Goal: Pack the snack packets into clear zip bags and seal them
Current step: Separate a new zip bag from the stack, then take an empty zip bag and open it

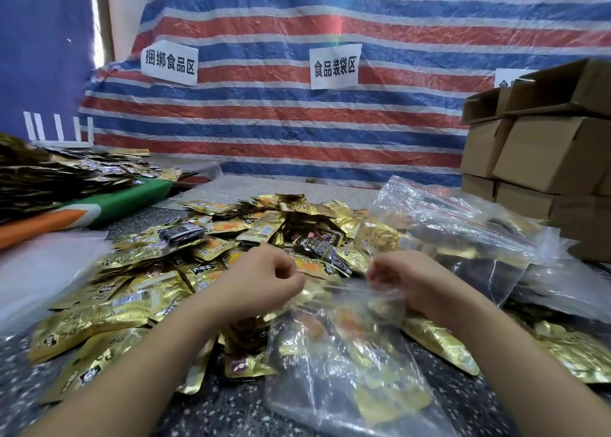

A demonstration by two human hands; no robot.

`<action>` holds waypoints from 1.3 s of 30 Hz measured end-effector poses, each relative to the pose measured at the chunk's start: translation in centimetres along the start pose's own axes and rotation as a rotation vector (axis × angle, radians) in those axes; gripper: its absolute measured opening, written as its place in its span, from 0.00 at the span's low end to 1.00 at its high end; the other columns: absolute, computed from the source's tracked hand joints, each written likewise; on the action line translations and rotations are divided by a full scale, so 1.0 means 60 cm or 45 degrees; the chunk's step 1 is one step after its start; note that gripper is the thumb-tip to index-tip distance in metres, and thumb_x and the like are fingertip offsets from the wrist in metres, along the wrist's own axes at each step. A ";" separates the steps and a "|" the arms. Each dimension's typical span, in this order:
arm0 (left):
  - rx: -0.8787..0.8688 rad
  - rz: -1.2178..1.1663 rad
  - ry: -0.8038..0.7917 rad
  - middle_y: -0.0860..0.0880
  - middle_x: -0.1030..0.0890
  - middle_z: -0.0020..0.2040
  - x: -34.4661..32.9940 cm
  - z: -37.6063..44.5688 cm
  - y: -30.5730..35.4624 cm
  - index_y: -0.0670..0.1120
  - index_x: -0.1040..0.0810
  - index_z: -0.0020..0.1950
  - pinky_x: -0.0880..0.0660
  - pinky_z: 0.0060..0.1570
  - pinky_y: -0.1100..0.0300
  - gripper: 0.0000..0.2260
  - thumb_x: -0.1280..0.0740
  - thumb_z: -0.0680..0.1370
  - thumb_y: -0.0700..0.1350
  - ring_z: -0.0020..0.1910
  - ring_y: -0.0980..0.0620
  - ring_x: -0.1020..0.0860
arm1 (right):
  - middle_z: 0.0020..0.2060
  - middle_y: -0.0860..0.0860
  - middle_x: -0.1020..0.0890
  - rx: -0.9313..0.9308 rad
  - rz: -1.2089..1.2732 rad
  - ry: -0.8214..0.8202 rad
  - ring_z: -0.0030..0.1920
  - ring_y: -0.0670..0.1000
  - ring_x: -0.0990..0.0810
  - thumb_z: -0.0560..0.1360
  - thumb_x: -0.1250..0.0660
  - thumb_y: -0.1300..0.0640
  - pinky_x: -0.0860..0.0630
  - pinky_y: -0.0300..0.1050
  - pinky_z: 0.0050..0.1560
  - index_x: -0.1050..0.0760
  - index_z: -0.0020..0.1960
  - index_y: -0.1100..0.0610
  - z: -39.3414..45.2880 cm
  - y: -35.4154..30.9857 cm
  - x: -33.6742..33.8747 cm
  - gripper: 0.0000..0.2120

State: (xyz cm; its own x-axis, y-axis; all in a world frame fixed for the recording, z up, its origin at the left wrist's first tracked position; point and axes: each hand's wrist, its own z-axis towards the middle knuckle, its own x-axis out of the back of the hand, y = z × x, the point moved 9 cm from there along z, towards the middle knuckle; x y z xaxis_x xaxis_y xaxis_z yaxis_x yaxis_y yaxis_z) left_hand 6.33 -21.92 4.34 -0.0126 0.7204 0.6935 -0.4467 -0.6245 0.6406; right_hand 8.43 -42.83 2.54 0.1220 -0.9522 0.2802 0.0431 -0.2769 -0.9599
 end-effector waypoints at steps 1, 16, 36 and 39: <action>-0.007 0.005 -0.054 0.54 0.26 0.26 -0.004 -0.002 0.001 0.44 0.25 0.31 0.28 0.32 0.59 0.15 0.33 0.77 0.48 0.28 0.56 0.27 | 0.33 0.55 0.19 -0.003 0.017 0.010 0.31 0.48 0.21 0.79 0.36 0.62 0.26 0.42 0.36 0.20 0.37 0.62 0.002 0.003 0.004 0.13; -0.119 0.120 -0.249 0.55 0.29 0.27 -0.026 -0.016 0.021 0.43 0.24 0.34 0.35 0.28 0.65 0.15 0.32 0.77 0.49 0.26 0.59 0.32 | 0.56 0.50 0.19 -0.040 -1.468 -0.188 0.52 0.49 0.21 0.67 0.33 0.27 0.25 0.42 0.46 0.24 0.62 0.54 -0.023 0.013 -0.059 0.36; -0.107 0.083 -0.138 0.57 0.29 0.25 -0.017 -0.013 0.026 0.44 0.22 0.34 0.37 0.26 0.69 0.12 0.34 0.77 0.46 0.25 0.60 0.33 | 0.42 0.58 0.19 -0.042 0.631 0.294 0.36 0.55 0.17 0.80 0.39 0.61 0.18 0.51 0.35 0.26 0.52 0.64 -0.017 -0.021 0.041 0.06; -0.078 0.062 -0.087 0.52 0.28 0.27 -0.013 -0.010 0.019 0.38 0.23 0.36 0.35 0.26 0.66 0.13 0.35 0.77 0.45 0.25 0.57 0.32 | 0.48 0.61 0.18 0.104 0.993 0.083 0.46 0.57 0.16 0.82 0.42 0.60 0.16 0.53 0.45 0.27 0.58 0.66 -0.017 -0.043 0.023 0.11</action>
State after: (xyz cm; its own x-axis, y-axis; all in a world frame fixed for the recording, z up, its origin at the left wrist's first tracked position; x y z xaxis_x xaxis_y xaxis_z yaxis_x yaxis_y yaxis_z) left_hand 5.32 -23.00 4.35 0.0247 0.6662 0.7454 -0.5010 -0.6370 0.5859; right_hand 7.49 -43.57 5.43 0.0890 -0.8742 -0.4774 0.0420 0.4822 -0.8751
